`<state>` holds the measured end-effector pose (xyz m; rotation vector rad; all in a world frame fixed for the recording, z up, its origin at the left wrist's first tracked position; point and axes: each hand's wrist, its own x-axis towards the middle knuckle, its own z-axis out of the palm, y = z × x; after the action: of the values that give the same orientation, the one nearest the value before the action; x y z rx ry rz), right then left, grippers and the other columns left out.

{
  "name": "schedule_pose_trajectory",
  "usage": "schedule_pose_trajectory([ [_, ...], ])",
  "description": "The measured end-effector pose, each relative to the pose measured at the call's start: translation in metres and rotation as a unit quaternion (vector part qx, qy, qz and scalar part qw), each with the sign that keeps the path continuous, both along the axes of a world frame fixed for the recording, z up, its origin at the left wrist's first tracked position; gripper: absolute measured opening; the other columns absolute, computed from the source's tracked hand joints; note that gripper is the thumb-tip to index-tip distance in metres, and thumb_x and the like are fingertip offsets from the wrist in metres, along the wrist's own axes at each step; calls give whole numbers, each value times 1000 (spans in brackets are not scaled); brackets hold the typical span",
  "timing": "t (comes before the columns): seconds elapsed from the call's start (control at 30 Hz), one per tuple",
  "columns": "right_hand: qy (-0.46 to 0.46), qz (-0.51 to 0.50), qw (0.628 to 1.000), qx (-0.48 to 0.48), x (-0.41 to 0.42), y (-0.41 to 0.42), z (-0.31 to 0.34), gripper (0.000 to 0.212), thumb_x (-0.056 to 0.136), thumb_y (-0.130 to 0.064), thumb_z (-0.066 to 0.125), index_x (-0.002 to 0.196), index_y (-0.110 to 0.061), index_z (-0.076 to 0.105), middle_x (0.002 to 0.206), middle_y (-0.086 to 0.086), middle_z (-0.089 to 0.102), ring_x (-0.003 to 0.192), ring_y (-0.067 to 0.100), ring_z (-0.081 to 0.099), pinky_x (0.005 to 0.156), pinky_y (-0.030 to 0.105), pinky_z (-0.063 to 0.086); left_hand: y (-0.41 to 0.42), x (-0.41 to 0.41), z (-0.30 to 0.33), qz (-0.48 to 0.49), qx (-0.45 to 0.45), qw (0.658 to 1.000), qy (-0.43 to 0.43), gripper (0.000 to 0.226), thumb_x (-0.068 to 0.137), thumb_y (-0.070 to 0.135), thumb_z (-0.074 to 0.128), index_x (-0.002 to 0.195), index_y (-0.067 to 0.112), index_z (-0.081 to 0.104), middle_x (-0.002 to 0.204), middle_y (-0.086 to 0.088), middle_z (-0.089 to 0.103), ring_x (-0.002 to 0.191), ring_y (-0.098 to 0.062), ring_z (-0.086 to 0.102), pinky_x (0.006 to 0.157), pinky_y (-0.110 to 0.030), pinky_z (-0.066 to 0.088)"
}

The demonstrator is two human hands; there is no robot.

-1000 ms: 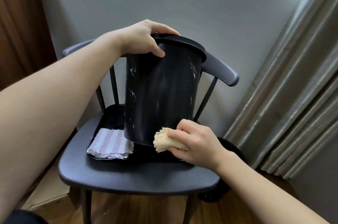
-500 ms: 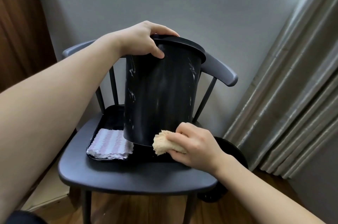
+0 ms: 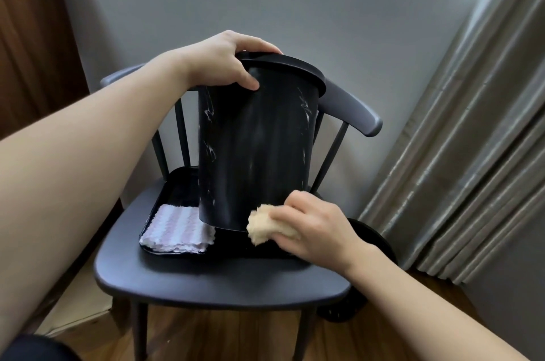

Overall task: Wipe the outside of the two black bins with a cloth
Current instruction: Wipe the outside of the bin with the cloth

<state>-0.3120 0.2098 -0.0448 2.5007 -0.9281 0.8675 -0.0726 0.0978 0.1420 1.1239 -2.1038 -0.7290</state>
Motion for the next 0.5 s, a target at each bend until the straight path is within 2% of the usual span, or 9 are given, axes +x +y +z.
schedule_pose_trajectory([
  [0.1,-116,-45,992,-13,1,-11,16,24,86,-29,73,101,-10,73,85,5,60,72,23,61,58,35,54,-1,3,-1,6,-4,1000,-1,63,86,-2,70,127,46,67,114,14,73,101,-9,72,90,-31,60],
  [0.17,-157,-52,986,-8,2,-14,20,25,86,-28,74,102,-9,73,84,5,60,72,23,60,59,36,55,-1,4,-1,4,-8,1000,-2,63,86,-3,70,128,45,67,116,13,73,102,-9,72,89,-29,59],
  [0.3,-95,-11,995,18,-1,-5,6,24,83,-28,78,101,-11,75,85,5,60,70,21,59,57,34,54,4,2,1,9,-28,999,-24,61,85,-4,70,127,41,67,112,11,72,98,-9,71,82,-20,58],
  [0.4,-73,-5,997,23,-3,0,2,25,82,-29,80,101,-13,76,86,5,61,71,20,60,55,32,54,8,-7,2,47,-81,993,-71,58,81,-4,63,127,31,62,110,9,67,99,-17,66,76,-19,52],
  [0.5,-75,-10,997,23,-3,1,3,26,81,-28,81,102,-13,76,86,6,62,71,21,61,55,32,54,11,-15,1,68,-94,988,-98,64,74,13,64,130,42,56,122,6,62,104,-21,59,93,-34,52],
])
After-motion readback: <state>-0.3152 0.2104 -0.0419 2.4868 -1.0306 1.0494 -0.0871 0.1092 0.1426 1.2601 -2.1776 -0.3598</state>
